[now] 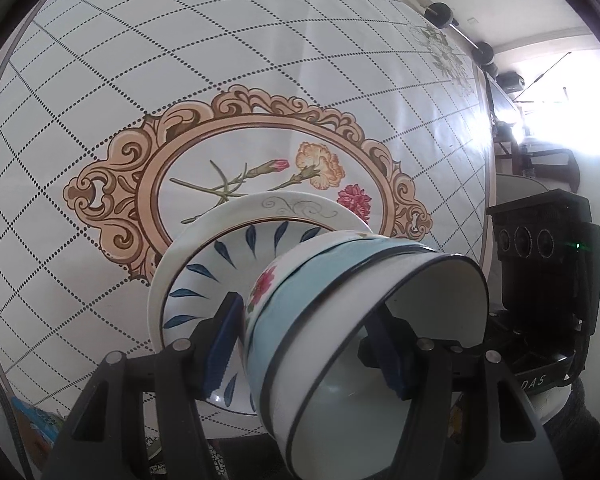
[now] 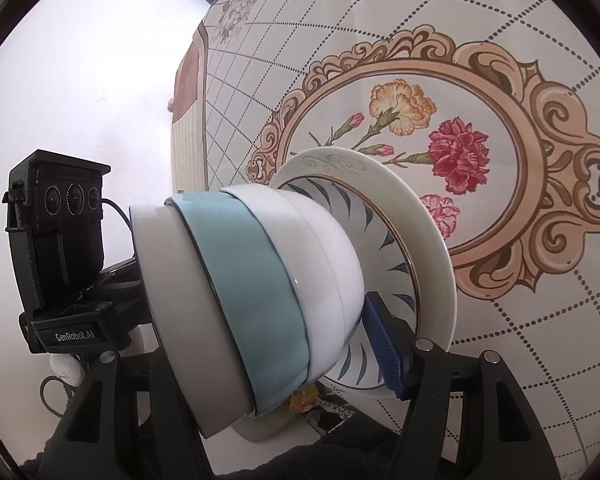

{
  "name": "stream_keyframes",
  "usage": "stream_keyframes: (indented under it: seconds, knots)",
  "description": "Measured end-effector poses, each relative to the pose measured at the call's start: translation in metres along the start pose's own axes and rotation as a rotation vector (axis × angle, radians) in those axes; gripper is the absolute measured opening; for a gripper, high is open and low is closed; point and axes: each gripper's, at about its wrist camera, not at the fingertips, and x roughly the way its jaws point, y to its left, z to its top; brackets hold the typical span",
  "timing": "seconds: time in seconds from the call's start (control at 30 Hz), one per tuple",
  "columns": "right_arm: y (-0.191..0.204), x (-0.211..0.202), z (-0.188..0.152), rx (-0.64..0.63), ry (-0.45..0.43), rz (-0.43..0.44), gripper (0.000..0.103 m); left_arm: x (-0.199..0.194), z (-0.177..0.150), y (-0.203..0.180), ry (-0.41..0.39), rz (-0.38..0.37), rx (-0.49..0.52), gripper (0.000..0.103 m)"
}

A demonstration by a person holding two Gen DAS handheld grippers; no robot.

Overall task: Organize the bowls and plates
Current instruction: 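Lift the bowl stack with both grippers and carry it over the plate stack, then lower the bowl stack onto the blue-striped plate and open both grippers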

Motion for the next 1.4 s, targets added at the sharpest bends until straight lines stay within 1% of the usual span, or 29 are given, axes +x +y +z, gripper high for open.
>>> stream_keyframes:
  seconds: [0.3,0.63,0.9,1.07,1.4]
  knots:
    - [-0.002,0.026,0.004,0.02,0.015,-0.023,0.067,0.011,-0.002,0.023,0.026,-0.008,-0.008,0.059]
    - [-0.007,0.036,0.0,0.035,0.017,-0.039,0.067,0.019,-0.005,0.03,0.044,-0.015,-0.005,0.059]
    - [-0.009,0.037,-0.003,0.041,0.014,-0.035,0.067,0.019,-0.008,0.032,0.043,-0.017,-0.011,0.059]
    - [-0.006,0.038,-0.003,0.035,0.014,-0.051,0.066,0.019,-0.011,0.033,0.038,-0.024,-0.025,0.059]
    - [0.0,0.041,-0.004,0.035,0.009,-0.073,0.066,0.018,-0.015,0.032,0.013,-0.001,-0.036,0.059]
